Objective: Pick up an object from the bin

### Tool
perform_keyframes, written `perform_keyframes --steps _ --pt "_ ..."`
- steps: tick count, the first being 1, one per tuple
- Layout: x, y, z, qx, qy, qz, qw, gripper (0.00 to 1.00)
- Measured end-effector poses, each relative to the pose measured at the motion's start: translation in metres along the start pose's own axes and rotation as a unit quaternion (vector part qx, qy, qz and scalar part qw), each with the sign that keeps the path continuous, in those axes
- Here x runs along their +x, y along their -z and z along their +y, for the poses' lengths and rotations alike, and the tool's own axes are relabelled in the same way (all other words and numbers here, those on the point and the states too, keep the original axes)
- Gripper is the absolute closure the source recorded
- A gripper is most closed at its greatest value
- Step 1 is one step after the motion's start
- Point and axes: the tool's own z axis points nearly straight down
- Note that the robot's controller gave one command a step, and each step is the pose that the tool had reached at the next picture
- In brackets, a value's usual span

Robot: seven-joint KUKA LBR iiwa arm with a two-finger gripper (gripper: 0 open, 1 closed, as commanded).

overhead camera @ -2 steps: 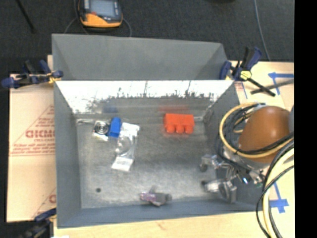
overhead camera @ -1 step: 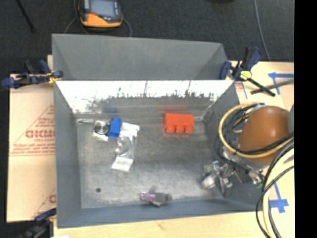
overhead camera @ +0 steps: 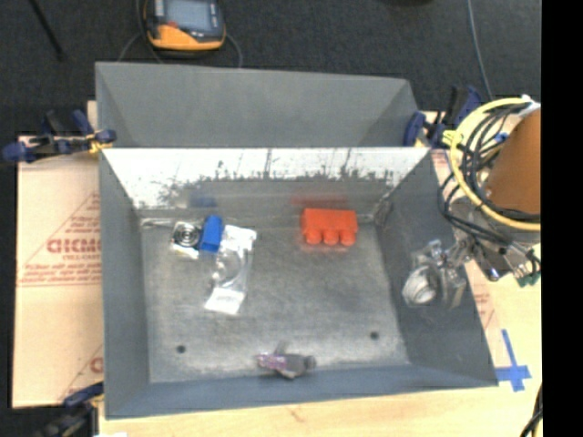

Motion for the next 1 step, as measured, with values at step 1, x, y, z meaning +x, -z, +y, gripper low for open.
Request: perform_keyframes --steps 1 --pt "-0.0317 0.098 -0.008 -0.001 0.104 0.0 0.9946 1.0"
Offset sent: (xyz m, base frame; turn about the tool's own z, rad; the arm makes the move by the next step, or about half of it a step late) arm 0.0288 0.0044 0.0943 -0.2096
